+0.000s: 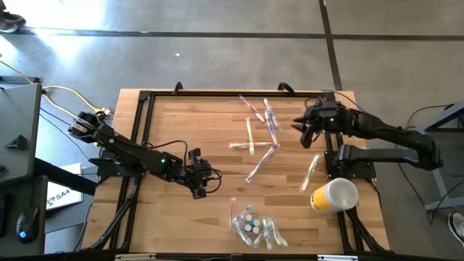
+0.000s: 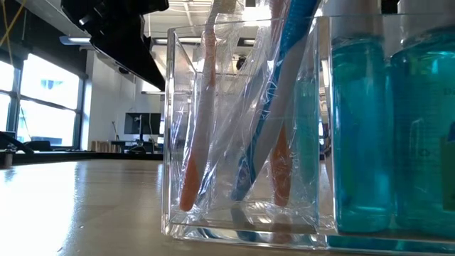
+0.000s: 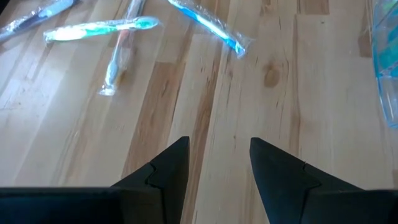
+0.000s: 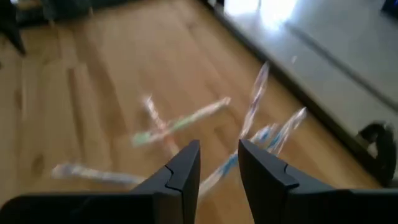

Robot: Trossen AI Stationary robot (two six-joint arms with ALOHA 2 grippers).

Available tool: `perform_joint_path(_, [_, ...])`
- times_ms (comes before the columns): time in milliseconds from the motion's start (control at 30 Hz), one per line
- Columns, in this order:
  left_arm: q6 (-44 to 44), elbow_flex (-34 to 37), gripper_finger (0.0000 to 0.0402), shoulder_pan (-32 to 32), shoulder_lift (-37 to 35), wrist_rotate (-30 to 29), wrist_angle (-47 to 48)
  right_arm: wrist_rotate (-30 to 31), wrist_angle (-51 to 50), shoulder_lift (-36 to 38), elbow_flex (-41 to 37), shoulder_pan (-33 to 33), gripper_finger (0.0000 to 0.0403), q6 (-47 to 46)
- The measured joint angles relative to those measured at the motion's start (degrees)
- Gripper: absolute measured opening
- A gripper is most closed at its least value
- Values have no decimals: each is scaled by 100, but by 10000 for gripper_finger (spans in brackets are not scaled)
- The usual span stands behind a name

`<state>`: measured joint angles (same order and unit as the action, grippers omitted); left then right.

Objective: Pick & Place toothbrushing station
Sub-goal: Put the green toothbrush into the transparent organizer

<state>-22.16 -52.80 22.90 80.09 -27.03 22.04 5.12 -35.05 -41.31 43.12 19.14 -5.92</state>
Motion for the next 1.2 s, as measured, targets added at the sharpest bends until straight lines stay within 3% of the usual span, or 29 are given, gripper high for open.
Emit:
perform_joint_path(300, [-3,0,163,0,-1,13,-1,-509,-2276,-660,826,-913,100,-877])
perform_joint_path(467, [-14,0,163,0,-2,13,6,-538,-2955,-1064,827,-1515,100,106])
perform_joint_path(800, [-16,0,163,0,-2,13,131,-806,-3026,-1984,790,-2279,100,-359])
perform_joint_path(1033, [-18,0,163,0,-2,52,201,-1017,-3068,-2535,191,-2908,100,-700])
perform_joint_path(1200, [70,0,163,0,57,69,213,-707,-2958,-2811,-125,-3364,100,-848])
